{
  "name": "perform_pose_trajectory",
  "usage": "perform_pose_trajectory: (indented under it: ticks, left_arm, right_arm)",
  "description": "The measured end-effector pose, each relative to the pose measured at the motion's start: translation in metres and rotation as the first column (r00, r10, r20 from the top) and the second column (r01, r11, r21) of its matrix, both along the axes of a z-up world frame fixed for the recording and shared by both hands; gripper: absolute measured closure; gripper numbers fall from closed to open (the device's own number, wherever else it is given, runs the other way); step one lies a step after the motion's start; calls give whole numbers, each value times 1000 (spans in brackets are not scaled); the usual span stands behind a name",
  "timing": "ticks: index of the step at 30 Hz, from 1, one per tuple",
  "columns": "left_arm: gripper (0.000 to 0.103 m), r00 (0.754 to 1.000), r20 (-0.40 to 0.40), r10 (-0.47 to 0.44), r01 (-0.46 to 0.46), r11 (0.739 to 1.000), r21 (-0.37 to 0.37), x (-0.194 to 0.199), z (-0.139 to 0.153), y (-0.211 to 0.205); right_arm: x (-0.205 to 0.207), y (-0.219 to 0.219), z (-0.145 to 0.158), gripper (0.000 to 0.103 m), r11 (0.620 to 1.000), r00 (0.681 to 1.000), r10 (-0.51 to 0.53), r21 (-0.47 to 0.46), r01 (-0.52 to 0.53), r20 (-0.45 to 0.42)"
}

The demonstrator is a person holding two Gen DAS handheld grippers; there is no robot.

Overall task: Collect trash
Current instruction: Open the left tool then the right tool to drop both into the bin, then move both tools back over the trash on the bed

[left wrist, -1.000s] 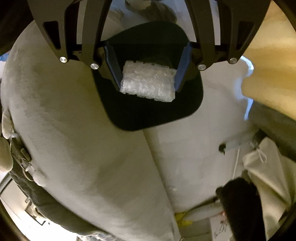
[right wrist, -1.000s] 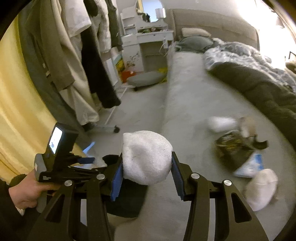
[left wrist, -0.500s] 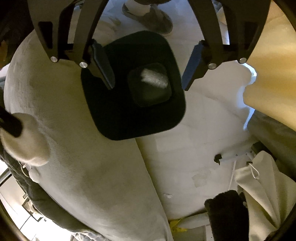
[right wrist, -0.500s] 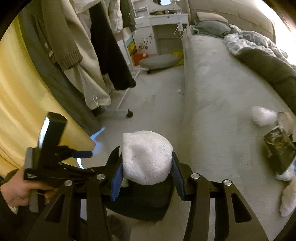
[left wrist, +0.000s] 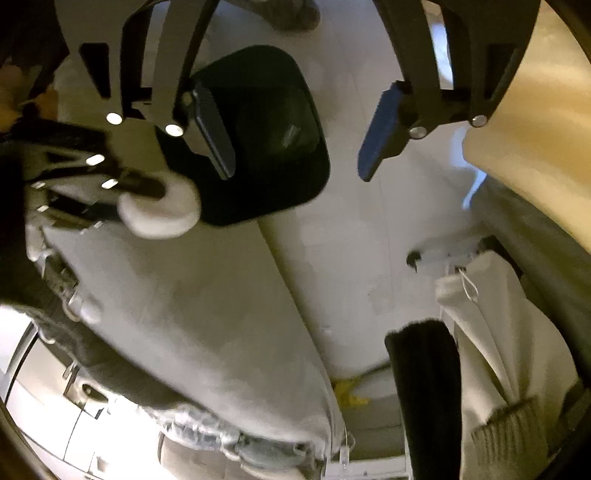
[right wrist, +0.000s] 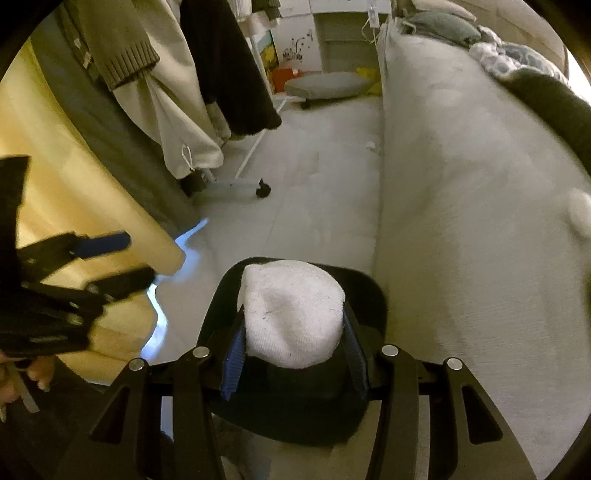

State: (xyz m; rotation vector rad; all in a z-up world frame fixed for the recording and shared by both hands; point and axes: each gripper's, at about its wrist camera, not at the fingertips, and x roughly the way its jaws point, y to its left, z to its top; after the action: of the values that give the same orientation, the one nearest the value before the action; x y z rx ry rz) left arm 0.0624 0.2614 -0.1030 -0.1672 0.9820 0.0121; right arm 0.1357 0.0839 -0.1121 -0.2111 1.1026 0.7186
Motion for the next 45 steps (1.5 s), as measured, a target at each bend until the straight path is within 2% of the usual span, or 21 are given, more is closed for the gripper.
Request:
perform_pose_trajectory:
  ticks: [7,15,18,19,20,24,28,34,45]
  left_arm:
    - [45,992,121,20,-21,1000,3,-14,29,10]
    - [50,968,248,44,-44,999,-3,-27,57,15]
    - [50,955,294,51,-52,999,-7,-29,68,14]
    - [50,950,308,52,-53,999,-5,-30,72,13]
    - [50,946,320,50,-54,999,1,-30,75,13]
    - [50,935,352,47,-58,998,21,-33,84,8]
    - [49,920,390,46,-53,999,8,-33,96,5]
    - [48,896,444,25,-20,1000,-17,-30,114,-11]
    - [42,884,463,-65,79,997,-11,-6,121,-72]
  right_arm:
    - [-2,16,-26,53,997,999,20,-68,-22,-29]
    - [-5,24,-43,50,991,998,45,-125,-50,-39]
    - [-6,24,-45,42,989,998,46,-135,-51,-45]
    - [-6,23,-45,33,990,998,44,-135,-50,-47]
    - [-7,22,-45,31,990,998,44,-133,-50,-49]
    - [-7,23,-44,31,989,998,53,-133,-59,-47]
    - [-11,20,-33,31,991,997,67,-111,-69,-28]
    - [-17,3,0,31,997,997,74,-34,-73,34]
    - [-18,-58,36,28,1000,993,12,27,-15,115]
